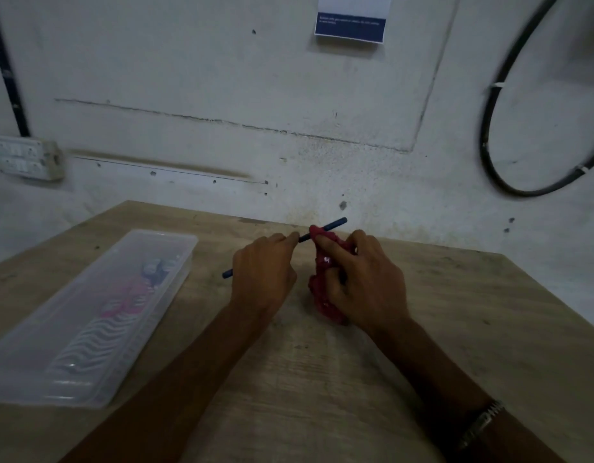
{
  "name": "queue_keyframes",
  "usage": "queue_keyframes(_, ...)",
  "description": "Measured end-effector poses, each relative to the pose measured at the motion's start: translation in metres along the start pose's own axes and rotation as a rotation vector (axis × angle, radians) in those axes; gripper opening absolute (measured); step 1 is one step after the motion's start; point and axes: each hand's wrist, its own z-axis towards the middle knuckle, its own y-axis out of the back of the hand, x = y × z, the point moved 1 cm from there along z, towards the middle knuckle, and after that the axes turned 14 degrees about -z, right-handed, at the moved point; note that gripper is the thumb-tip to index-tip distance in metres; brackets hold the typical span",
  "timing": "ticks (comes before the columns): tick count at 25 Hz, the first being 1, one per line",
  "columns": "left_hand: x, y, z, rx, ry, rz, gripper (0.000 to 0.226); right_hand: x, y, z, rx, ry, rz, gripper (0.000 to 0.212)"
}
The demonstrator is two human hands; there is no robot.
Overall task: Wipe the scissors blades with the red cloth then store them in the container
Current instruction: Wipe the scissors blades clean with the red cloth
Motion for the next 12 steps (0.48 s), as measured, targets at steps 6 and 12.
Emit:
queue_keyframes(6, 0.009, -0.002, -0.002, -0.15, -0.069, -0.132, 0.057, -0.005, 0.012, -0.001, -0.247, -0.187, 0.195, 0.044)
queue_keyframes(12, 0.029, -0.007, 0.003, -0.236, -0.354, -0.284, 0.054, -0.02, 0.02, 0.006, -0.011, 0.015, 0.438, 0.037)
